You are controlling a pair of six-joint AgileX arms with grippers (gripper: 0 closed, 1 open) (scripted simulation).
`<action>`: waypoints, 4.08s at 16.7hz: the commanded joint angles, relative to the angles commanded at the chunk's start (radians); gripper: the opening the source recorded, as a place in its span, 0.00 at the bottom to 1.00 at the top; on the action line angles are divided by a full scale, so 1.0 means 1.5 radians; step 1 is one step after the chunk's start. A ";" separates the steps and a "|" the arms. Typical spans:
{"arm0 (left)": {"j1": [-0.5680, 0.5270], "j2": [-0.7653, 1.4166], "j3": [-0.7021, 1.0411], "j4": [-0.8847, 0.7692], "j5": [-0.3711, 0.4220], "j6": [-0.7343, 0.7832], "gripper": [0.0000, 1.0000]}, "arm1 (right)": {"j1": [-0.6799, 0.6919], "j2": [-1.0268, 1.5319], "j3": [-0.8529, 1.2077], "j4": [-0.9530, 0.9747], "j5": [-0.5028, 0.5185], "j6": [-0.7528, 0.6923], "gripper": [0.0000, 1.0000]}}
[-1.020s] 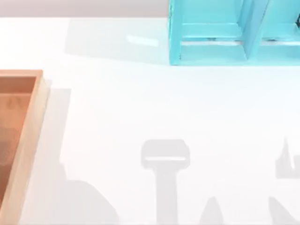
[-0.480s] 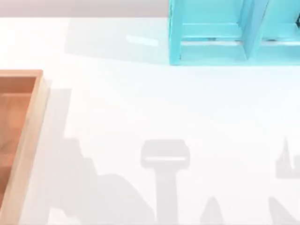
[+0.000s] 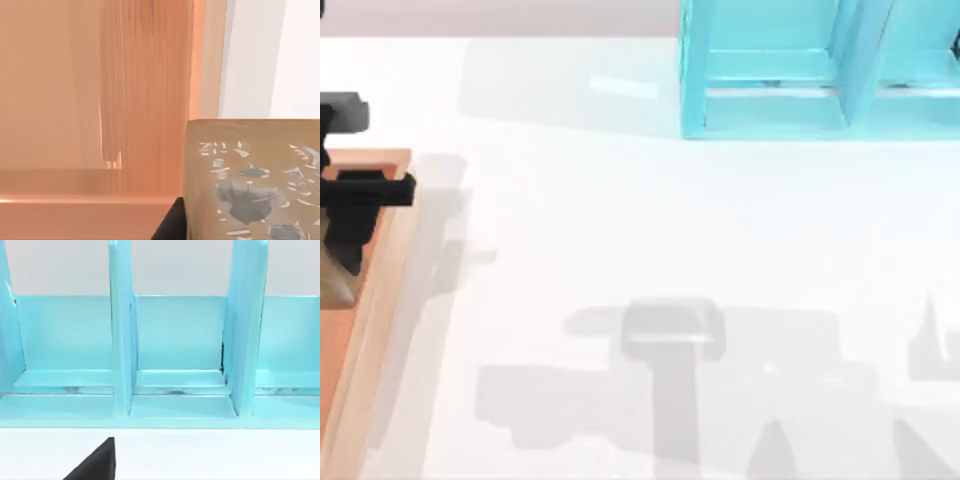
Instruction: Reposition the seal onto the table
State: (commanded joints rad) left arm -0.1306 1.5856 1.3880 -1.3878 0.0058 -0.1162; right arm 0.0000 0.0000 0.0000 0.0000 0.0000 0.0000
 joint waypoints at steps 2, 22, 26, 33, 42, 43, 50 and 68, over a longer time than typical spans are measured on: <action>-0.039 -0.014 0.018 -0.024 -0.003 -0.037 0.00 | 0.000 0.000 0.000 0.000 0.000 0.000 1.00; -0.362 0.399 0.323 0.081 -0.003 -0.353 0.00 | 0.000 0.000 0.000 0.000 0.000 0.000 1.00; -0.402 0.448 0.358 0.101 -0.002 -0.394 0.00 | 0.000 0.000 0.000 0.000 0.000 0.000 1.00; -0.398 0.457 0.329 0.130 0.002 -0.395 0.00 | 0.000 0.000 0.000 0.000 0.000 0.000 1.00; -0.401 0.470 0.275 0.206 -0.002 -0.393 0.00 | 0.000 0.000 0.000 0.000 0.000 0.000 1.00; -0.401 0.470 0.275 0.206 -0.002 -0.393 0.00 | 0.000 0.000 0.000 0.000 0.000 0.000 1.00; -0.401 0.470 0.275 0.206 -0.002 -0.393 0.53 | 0.000 0.000 0.000 0.000 0.000 0.000 1.00; -0.402 0.481 0.299 0.181 -0.003 -0.395 1.00 | 0.000 0.000 0.000 0.000 0.000 0.000 1.00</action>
State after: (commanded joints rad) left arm -0.7340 2.3070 1.8370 -1.1158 0.0017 -0.7090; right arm 0.0000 0.0000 0.0000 0.0000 0.0000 0.0000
